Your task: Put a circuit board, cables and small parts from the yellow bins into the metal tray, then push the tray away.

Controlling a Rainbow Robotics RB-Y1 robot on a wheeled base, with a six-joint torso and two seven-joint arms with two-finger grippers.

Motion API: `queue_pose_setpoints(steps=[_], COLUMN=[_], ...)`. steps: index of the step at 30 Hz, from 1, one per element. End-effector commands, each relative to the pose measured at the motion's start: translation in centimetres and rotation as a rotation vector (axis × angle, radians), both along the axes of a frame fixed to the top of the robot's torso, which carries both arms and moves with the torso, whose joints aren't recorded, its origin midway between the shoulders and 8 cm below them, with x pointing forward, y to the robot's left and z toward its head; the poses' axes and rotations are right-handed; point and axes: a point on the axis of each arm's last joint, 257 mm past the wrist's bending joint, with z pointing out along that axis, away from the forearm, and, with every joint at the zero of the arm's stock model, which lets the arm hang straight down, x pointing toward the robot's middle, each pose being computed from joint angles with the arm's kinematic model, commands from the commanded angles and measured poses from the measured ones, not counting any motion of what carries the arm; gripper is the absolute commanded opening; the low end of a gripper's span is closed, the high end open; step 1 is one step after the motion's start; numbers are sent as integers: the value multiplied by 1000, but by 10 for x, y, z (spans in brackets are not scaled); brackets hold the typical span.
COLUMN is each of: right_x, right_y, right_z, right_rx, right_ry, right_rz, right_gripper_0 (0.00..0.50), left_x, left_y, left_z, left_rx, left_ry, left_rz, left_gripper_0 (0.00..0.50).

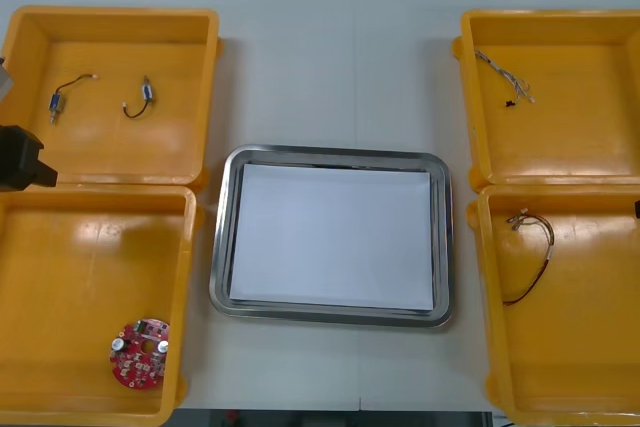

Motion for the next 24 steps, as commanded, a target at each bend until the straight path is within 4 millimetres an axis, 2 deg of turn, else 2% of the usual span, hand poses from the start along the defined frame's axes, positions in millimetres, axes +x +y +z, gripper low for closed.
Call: queue_pose_setpoints(steps=[1, 24], right_x=[-4, -4], right_y=[-5, -5], right_z=[7, 7], right_rx=[-47, -47], right_ry=[-6, -6], right_rz=[35, 35], right_gripper_0=[500, 500], left_x=[-4, -4], left_y=[20, 20], left_z=[13, 13], left_rx=[91, 91], left_ry=[-25, -25], left_rz=[-56, -56], left_gripper_0=[500, 500])
